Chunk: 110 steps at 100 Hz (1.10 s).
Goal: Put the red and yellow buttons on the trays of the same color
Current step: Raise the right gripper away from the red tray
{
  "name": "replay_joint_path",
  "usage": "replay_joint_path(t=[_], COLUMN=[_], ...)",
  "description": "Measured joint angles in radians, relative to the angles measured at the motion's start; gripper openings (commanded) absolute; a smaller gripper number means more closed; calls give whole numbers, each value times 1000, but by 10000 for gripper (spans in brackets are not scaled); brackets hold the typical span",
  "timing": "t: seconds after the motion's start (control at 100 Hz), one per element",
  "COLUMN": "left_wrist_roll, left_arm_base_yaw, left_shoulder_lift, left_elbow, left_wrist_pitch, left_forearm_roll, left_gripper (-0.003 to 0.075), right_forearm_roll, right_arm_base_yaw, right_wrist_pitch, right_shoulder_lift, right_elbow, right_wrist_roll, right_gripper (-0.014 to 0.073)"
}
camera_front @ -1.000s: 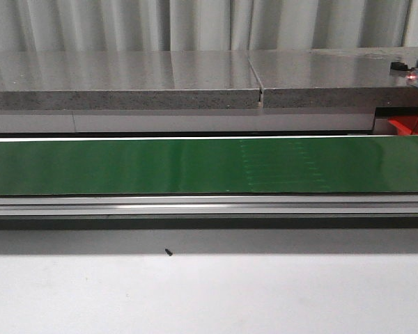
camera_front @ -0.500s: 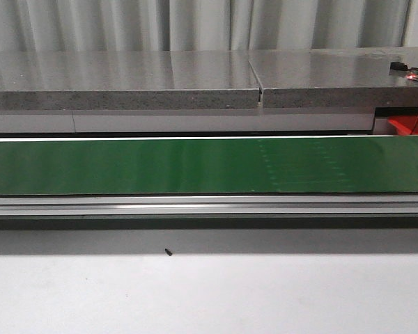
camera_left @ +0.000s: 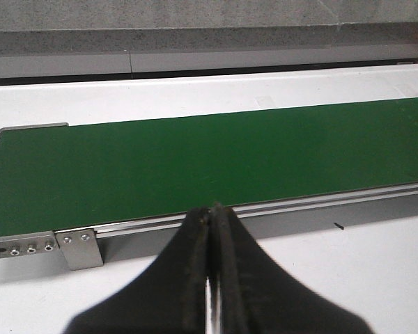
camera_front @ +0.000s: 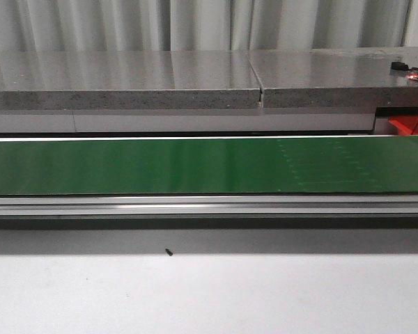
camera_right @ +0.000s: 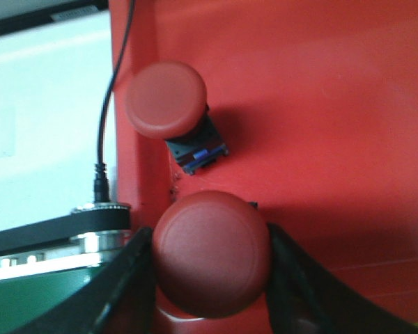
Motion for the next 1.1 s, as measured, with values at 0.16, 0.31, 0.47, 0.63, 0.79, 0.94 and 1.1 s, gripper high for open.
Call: replay_joint_path(t=[0.16,0.31,0.47,0.63,0.79,0.94,1.1], left_wrist_roll=[0,0,0,0,0,0,0], left_arm_base_yaw=[0,0,0,0,0,0,0], left_shoulder_lift=[0,0,0,0,0,0,0], left_elbow=[0,0,0,0,0,0,0], left_wrist_pitch=[0,0,0,0,0,0,0], left_forearm_roll=[0,0,0,0,0,0,0], left_gripper=[-19,-19,-19,-19,-19,-19,-19], right_forearm_roll=[18,33,37,39,39,39,39], right_arm_base_yaw=[0,4,29,63,65,65,65], right_wrist_pitch=[-29,-37,-37,-40,-40,-37,-34], right_shoulder_lift=[34,56,74,85,86,86,86], right_elbow=[0,-11,-39,-50,-51,-51,-51], right_wrist_roll=[0,0,0,0,0,0,0], right_gripper=[-18,-18,-18,-18,-12,37,297])
